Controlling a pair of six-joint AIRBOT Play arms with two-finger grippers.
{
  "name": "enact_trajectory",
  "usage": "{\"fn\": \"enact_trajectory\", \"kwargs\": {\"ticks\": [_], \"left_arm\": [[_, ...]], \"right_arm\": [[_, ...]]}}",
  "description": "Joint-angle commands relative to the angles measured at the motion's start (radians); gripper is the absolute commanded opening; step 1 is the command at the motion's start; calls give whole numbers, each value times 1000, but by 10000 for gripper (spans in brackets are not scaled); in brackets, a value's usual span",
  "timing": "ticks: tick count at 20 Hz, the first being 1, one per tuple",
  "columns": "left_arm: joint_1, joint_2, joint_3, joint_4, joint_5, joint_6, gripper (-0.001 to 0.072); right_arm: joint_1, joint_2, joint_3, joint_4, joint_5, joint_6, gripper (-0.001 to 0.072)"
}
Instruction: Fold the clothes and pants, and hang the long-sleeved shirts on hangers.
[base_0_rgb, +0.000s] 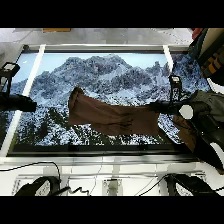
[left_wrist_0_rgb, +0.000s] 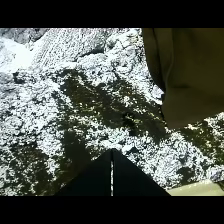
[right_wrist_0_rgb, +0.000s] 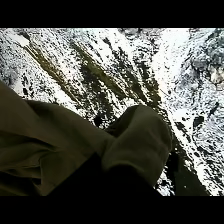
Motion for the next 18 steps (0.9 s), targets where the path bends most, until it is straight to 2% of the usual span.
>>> {"fn": "enact_trajectory", "kwargs": {"ticks": [1, 5, 7, 9, 11, 12, 13, 14, 18], "left_arm": [[0, -7, -1, -6, 23, -1, 22], [-2, -60, -3, -138, 19, -114, 22], [-9, -115, -16, -139, 43, -119, 36], [1, -201, -69, -139, 78, -121, 145], [13, -305, -121, -179, 55, -143, 159], [17, -355, -146, -231, 53, -143, 343], [18, -397, -164, -291, 54, -150, 579], [18, -441, -174, -356, 55, -150, 654], [15, -583, -182, -526, 64, -149, 628]], "right_arm": [[0, -1, 0, 0, -2, 0, 24], [0, -1, 0, 0, -3, 0, 24], [0, -1, 0, 0, -3, 0, 24], [0, -1, 0, 0, -3, 0, 24], [0, -1, 0, -1, -3, 0, 24], [0, -1, 0, -1, -3, 0, 24], [0, -1, 0, -1, -3, 0, 24], [0, -1, 0, -3, -3, 0, 24], [0, -1, 0, -4, -3, 0, 24]]}}
